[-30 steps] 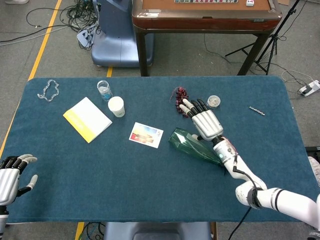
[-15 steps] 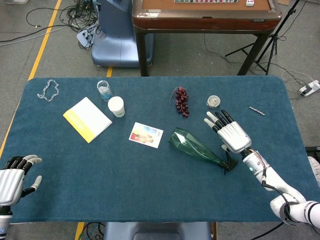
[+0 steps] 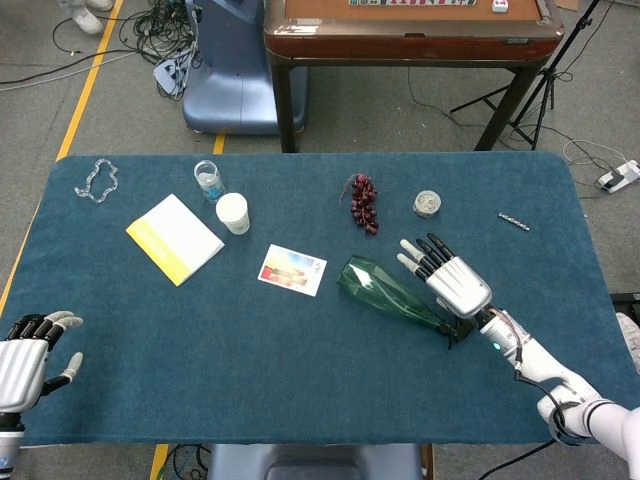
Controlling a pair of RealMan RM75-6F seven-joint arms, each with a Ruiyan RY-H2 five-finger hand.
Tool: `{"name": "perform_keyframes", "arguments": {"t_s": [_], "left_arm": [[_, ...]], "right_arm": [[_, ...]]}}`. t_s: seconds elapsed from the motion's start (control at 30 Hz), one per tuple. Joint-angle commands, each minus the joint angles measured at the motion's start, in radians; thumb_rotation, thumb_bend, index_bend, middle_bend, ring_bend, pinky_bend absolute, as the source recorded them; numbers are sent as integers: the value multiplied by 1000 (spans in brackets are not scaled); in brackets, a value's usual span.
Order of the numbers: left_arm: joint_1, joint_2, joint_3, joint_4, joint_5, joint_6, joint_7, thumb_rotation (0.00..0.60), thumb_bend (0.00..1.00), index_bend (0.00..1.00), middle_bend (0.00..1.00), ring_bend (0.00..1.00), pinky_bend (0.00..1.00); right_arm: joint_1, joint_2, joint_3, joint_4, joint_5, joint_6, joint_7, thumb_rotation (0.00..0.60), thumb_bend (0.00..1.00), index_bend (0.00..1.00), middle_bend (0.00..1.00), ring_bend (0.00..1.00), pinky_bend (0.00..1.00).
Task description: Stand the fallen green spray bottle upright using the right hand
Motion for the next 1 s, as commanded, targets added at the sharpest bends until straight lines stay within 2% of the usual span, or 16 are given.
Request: {"name": "perform_keyframes", "arguments": {"t_s": [0.03,0.27,0.53,0.77,1.0], "left_arm": [[-2,0,0,-1,1,-2,1,600,360,321,262,245,169],[-2,2,0,-2,-3,-7,3,600,359,321,262,245,169],[-3,3,0,-4,-2,-7,7,600,359,321,262,245,169],[1,7,0,-2,-5,-3,5,600,359,321,262,244,169],[7,14,-1,-2,-8,4,4,600,360,321,262,245,169]], "right_arm": [[-11,-66,-23,85,-45,65,38,600,0,0,0,0,0],[-26,-134,-35,171,-68,133,69,600,0,0,0,0,0],[-6,-168,-23,151,-69,141,55,600,0,0,0,0,0],[28,-192,13,80,-50,127,42,600,0,0,0,0,0],[79,-152,55,-95,-25,71,7,600,0,0,0,0,0]]}}
